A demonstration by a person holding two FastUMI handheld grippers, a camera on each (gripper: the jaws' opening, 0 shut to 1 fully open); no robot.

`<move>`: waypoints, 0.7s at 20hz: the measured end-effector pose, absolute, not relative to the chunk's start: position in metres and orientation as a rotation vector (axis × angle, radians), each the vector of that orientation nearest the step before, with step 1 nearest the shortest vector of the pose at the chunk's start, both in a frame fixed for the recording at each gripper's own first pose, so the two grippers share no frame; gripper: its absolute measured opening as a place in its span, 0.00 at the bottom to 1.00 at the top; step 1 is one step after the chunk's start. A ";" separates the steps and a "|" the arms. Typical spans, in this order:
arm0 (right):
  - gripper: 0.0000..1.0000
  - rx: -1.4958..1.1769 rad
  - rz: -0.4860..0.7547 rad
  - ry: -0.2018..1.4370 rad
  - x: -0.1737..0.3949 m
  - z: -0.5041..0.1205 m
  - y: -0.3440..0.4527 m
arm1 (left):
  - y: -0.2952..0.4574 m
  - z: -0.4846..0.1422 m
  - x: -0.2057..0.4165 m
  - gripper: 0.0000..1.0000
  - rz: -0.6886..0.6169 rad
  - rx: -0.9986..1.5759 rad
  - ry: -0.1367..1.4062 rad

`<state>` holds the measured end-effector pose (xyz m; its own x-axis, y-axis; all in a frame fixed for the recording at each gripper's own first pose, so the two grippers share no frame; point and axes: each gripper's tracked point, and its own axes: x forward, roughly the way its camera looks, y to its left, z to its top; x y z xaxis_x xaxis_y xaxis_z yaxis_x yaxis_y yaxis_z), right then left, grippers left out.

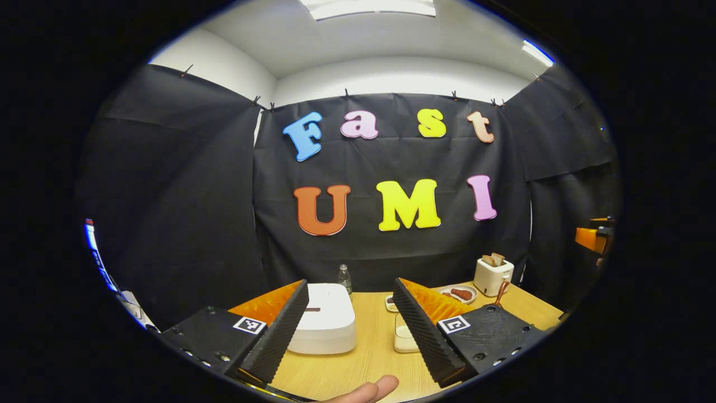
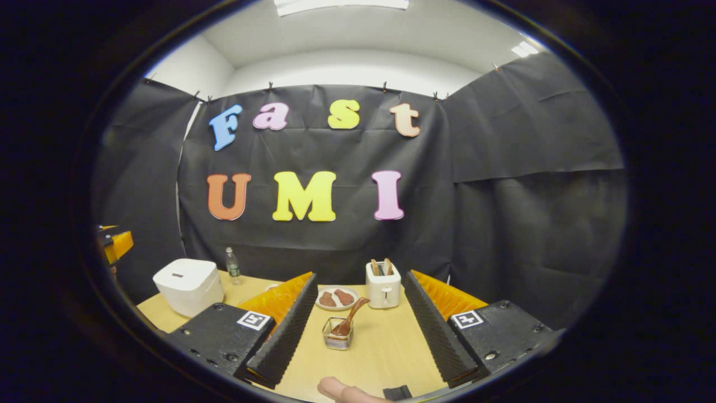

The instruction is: Close the left gripper, press the button to open the rice cooker; take a wooden spoon from the chopstick holder with the right hand, scoop a spoonful of rice and pour it into the rice cooker, then put the wooden spoon back into the chopstick holder.

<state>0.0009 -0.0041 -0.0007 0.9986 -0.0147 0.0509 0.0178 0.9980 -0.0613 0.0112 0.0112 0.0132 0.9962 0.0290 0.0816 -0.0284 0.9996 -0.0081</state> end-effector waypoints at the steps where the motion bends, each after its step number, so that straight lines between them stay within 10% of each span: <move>1: 0.99 -0.060 -0.014 -0.050 0.002 -0.002 -0.003 | 0.012 0.016 0.014 0.90 0.025 -0.014 -0.093; 4: 0.99 -0.053 -0.004 -0.058 0.006 -0.005 -0.002 | 0.017 0.017 0.027 0.88 0.018 -0.026 -0.111; 10: 0.99 -0.066 0.005 -0.051 0.019 -0.020 -0.003 | 0.035 0.004 0.070 0.40 0.035 -0.031 -0.083; 11: 0.99 -0.068 0.005 -0.048 0.021 -0.022 -0.004 | 0.038 -0.005 0.078 0.14 0.032 -0.026 -0.051; 14: 0.99 -0.062 0.003 -0.054 0.028 -0.025 -0.008 | 0.058 -0.025 0.101 0.05 0.077 -0.029 0.028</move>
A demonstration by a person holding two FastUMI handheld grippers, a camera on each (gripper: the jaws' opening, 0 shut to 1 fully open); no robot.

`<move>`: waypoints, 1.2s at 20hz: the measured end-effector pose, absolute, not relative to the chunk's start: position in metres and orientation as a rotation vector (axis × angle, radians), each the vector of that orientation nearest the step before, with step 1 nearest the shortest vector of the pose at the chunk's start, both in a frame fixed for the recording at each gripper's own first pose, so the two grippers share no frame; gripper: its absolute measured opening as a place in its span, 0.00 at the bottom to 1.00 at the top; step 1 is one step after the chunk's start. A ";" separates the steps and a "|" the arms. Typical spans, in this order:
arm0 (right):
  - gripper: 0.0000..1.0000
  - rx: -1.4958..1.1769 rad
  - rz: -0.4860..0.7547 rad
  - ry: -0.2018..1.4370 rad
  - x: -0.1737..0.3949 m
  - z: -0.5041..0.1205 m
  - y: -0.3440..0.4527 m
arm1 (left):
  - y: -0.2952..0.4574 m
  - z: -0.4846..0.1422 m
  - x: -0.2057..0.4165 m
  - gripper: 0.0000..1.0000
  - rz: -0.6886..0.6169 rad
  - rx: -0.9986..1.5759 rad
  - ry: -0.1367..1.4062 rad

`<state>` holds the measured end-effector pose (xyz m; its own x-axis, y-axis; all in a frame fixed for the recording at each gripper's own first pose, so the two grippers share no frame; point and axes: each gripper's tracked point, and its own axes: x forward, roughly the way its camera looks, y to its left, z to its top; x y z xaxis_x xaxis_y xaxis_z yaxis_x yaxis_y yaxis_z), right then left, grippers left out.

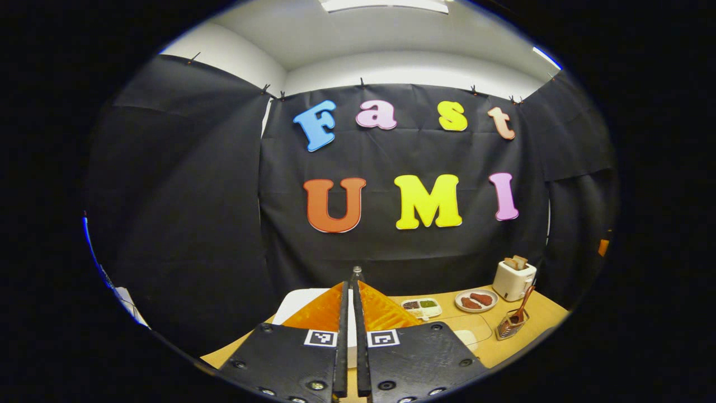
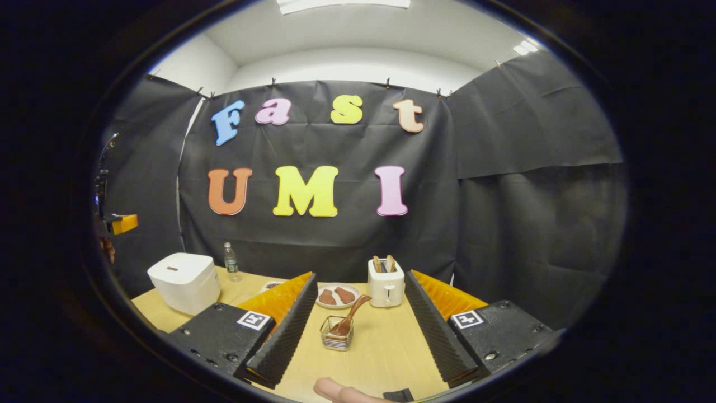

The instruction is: Close the left gripper, press the button to open the rice cooker; take a wooden spoon from the chopstick holder with the right hand, scoop a spoonful of rice and pour it into the rice cooker, then put the wooden spoon back into the chopstick holder.

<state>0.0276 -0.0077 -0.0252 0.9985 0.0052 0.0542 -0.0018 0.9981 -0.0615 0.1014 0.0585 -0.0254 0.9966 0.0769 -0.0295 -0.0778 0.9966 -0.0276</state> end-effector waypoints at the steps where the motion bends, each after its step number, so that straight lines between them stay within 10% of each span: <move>1: 1.00 -0.058 0.005 -0.055 0.031 -0.028 -0.008 | 0.063 -0.035 0.110 0.05 0.084 -0.032 0.057; 24: 1.00 -0.075 0.049 0.097 0.112 -0.104 -0.003 | 0.125 -0.206 0.239 0.00 0.150 -0.045 0.547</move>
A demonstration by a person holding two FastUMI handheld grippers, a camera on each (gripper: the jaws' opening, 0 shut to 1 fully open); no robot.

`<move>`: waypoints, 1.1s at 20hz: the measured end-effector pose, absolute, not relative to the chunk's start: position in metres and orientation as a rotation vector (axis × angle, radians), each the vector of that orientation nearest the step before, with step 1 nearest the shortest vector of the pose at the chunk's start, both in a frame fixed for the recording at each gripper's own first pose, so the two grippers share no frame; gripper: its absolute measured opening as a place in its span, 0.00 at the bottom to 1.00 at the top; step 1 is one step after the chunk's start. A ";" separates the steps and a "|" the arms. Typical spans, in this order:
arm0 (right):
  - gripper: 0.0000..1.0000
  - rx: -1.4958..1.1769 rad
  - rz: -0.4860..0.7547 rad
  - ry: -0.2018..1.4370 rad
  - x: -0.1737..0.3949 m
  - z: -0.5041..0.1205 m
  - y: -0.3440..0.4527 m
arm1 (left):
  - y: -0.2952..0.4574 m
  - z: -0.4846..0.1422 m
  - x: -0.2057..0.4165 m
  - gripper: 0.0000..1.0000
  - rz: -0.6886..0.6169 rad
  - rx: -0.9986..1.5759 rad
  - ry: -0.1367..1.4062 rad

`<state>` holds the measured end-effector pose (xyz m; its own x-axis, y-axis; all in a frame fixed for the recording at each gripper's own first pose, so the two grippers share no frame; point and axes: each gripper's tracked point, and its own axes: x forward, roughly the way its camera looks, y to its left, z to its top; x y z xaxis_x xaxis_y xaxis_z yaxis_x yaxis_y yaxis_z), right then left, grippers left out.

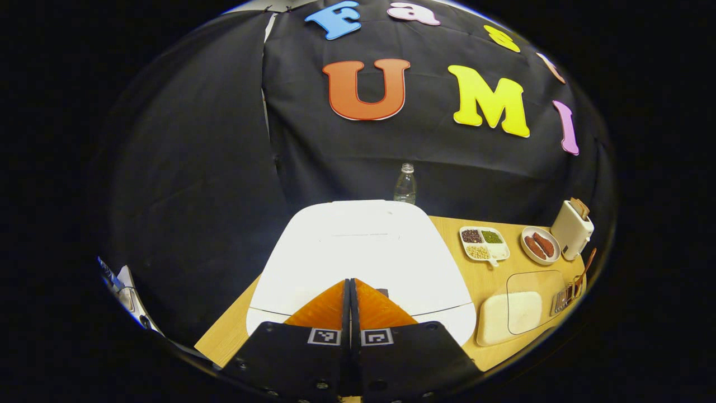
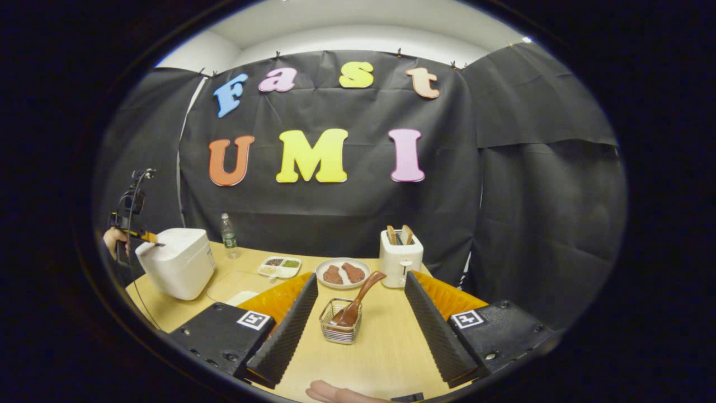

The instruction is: Close the left gripper, press the button to open the rice cooker; take a wooden spoon from the chopstick holder with the right hand, scoop a spoonful of rice and pour it into the rice cooker, then put the wooden spoon back into the chopstick holder.

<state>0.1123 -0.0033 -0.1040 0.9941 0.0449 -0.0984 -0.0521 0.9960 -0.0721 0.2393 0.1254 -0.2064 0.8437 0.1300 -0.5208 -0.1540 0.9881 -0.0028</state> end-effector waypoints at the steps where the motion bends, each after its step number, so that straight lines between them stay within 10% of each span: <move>1: 1.00 -0.070 0.050 0.103 0.113 -0.107 -0.004 | 0.125 -0.208 0.240 0.00 0.152 -0.030 0.552; 19: 0.99 -0.066 -0.006 0.116 0.112 -0.123 -0.043 | 0.140 -0.134 0.229 0.01 0.190 -0.044 0.363; 22: 1.00 -0.046 0.007 0.135 0.116 -0.129 -0.044 | 0.137 -0.128 0.210 0.14 0.182 -0.060 0.370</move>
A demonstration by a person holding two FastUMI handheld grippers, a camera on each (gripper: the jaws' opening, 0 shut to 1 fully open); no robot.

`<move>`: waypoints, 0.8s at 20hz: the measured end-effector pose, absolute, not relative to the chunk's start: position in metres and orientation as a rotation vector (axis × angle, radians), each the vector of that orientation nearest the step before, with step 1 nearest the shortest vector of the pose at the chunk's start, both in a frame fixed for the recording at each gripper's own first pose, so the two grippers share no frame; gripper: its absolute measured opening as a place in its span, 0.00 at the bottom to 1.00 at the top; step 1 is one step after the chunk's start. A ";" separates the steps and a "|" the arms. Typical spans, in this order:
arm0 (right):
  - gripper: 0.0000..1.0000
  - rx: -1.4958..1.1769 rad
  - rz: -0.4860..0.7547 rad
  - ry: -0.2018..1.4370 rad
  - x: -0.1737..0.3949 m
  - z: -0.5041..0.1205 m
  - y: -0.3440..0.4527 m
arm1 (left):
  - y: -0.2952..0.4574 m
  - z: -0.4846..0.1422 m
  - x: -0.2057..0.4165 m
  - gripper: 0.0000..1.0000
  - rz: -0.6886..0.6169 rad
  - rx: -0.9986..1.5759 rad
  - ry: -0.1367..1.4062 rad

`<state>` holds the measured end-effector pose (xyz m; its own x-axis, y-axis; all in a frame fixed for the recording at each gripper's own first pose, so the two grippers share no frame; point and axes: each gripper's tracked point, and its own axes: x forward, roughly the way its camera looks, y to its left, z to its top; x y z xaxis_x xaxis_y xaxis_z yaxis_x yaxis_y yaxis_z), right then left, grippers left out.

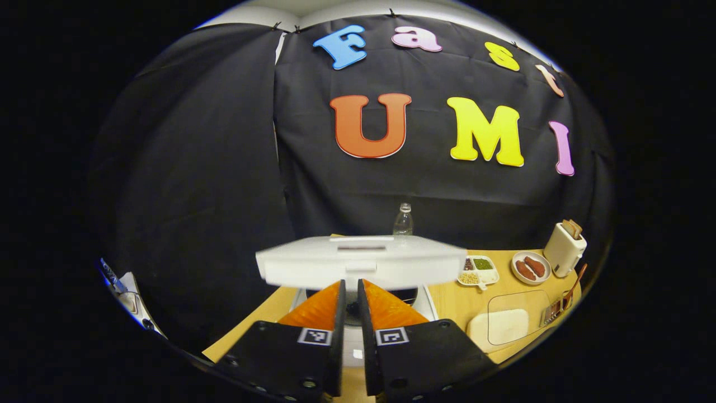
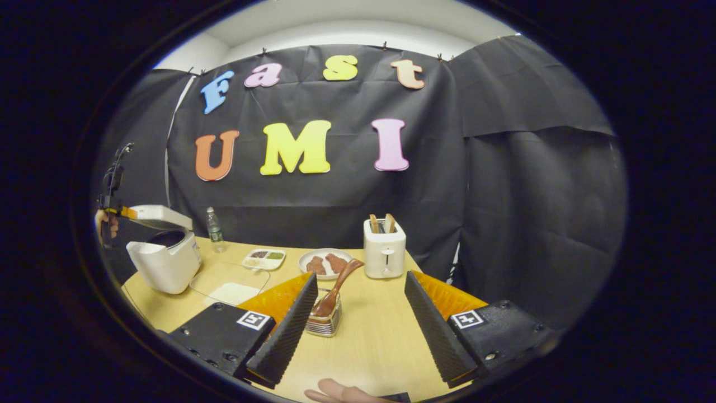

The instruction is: Close the left gripper, press the button to open the rice cooker; take a wooden spoon from the chopstick holder with the right hand, scoop a spoonful of rice and pour it into the rice cooker, then put the wooden spoon back into the chopstick holder.

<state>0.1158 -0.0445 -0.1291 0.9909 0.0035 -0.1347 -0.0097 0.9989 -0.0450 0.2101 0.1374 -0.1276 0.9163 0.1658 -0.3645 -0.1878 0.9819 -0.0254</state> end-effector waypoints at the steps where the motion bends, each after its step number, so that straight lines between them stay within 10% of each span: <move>1: 1.00 -0.041 0.005 0.135 0.118 -0.131 -0.047 | 0.139 -0.122 0.203 0.27 0.184 -0.061 0.350; 5: 0.99 -0.028 0.012 0.143 0.132 -0.140 -0.046 | 0.138 -0.103 0.167 0.90 0.187 -0.064 0.273; 16: 1.00 0.016 0.020 0.149 0.226 -0.173 -0.029 | 0.090 -0.091 0.075 0.94 0.088 -0.104 0.076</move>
<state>0.2261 -0.0288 -0.1726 0.9888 0.0210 -0.1479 -0.0186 0.9997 0.0175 0.0745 0.0902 -0.0906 0.9932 0.0841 -0.0800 -0.0920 0.9907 -0.0999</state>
